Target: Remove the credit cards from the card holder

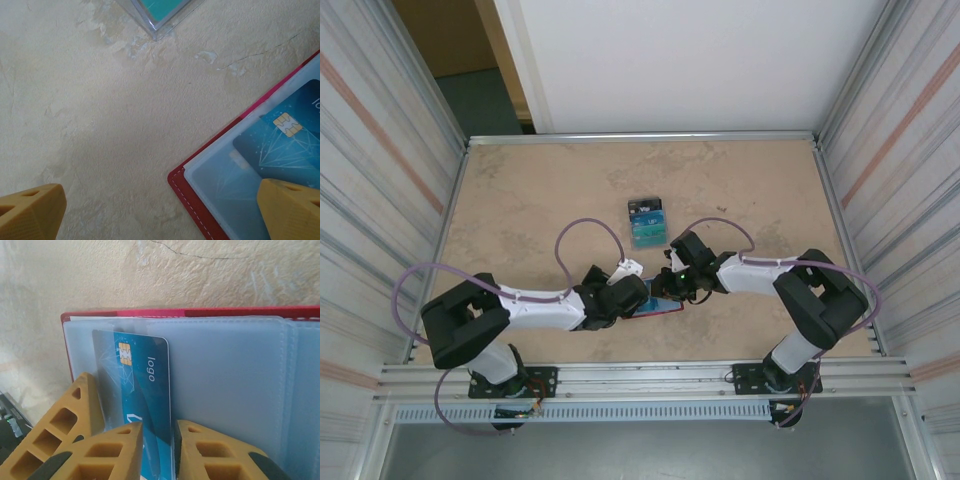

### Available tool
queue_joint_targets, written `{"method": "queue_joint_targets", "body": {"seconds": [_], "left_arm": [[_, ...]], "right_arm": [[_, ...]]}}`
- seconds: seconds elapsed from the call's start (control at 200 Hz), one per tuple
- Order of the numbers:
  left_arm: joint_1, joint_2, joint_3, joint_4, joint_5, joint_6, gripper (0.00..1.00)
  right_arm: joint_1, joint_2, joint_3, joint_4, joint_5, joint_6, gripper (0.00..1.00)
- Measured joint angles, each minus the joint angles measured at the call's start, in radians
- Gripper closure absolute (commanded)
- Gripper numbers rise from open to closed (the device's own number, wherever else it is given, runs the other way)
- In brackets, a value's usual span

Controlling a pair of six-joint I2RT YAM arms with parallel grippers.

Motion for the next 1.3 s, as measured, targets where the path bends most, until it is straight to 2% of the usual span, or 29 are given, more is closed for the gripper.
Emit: {"method": "queue_joint_targets", "body": {"seconds": [0.2,0.426,0.606,0.697,1.298], "left_arm": [[0.000,0.000,0.000,-0.001,0.002,-0.001,0.01],[0.000,0.003,0.000,-0.001,0.010,-0.013,0.01],[0.000,0.003,0.000,-0.003,0.014,-0.025,0.01],[0.000,0.003,0.000,-0.003,0.014,-0.027,0.01],[0.000,-0.089,-0.007,-0.054,0.024,-0.022,0.01]], "right_arm": [[0.000,0.016,-0.014,0.057,-0.028,0.005,0.75],[-0.016,0.027,-0.059,0.163,-0.086,0.042,0.85],[-0.033,0.021,-0.079,0.217,-0.130,0.059,1.00],[-0.035,0.005,-0.079,0.219,-0.136,0.058,1.00],[-0.035,-0.209,-0.033,-0.103,0.075,-0.085,1.00]]}}
